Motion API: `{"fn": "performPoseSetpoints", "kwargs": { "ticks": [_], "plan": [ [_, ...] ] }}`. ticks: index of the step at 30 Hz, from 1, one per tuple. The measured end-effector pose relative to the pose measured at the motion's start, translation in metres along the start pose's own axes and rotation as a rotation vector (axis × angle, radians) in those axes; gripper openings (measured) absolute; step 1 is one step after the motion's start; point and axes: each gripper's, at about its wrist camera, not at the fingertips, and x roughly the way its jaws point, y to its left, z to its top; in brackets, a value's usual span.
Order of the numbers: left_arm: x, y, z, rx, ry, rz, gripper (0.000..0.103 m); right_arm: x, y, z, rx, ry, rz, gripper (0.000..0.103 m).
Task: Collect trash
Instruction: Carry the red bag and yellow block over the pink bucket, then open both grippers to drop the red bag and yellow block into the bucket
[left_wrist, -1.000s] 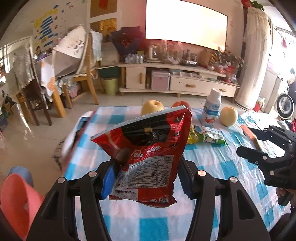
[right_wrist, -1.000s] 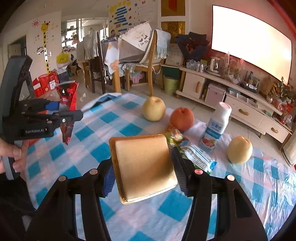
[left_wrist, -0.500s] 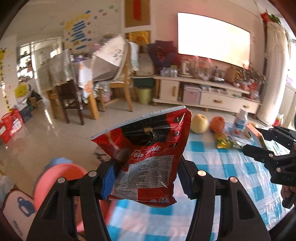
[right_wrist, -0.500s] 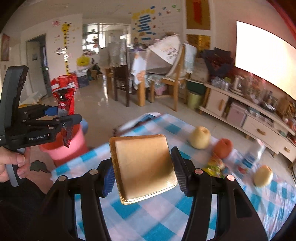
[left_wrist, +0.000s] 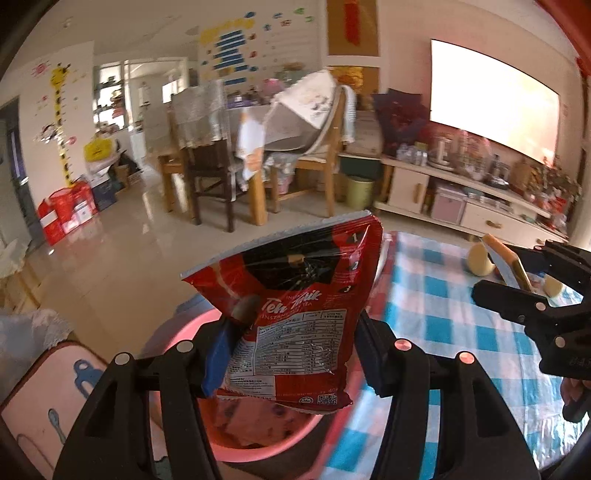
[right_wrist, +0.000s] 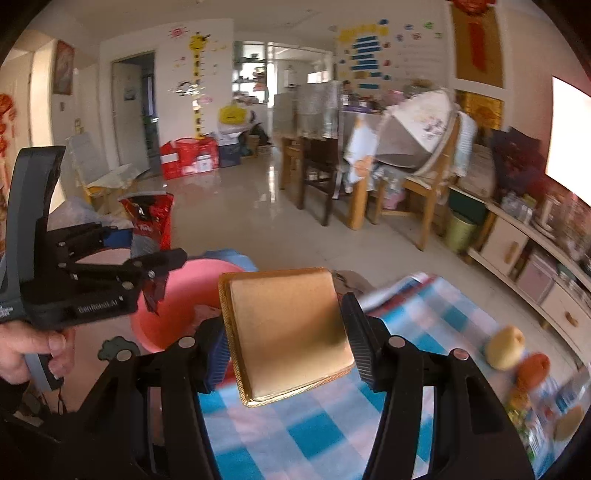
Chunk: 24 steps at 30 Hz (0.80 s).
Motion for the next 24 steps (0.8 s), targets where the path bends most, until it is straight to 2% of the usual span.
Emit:
{"fn": "performPoseSetpoints", "kwargs": {
  "ticks": [6,11,24],
  "plan": [
    [0.014,0.042,-0.004,-0.049,0.016,0.045,0.059,0.048,0.039,0.024,-0.037,0.017,0.063,0.057],
    [0.028,0.070,-0.009,-0.077,0.029,0.070,0.059,0.080,0.059,0.029,-0.044,0.040,0.091,0.057],
    [0.084,0.110,-0.036,-0.121,0.111,0.088,0.059,0.149,0.078,0.024,-0.039,0.117,0.126,0.057]
  ]
}}
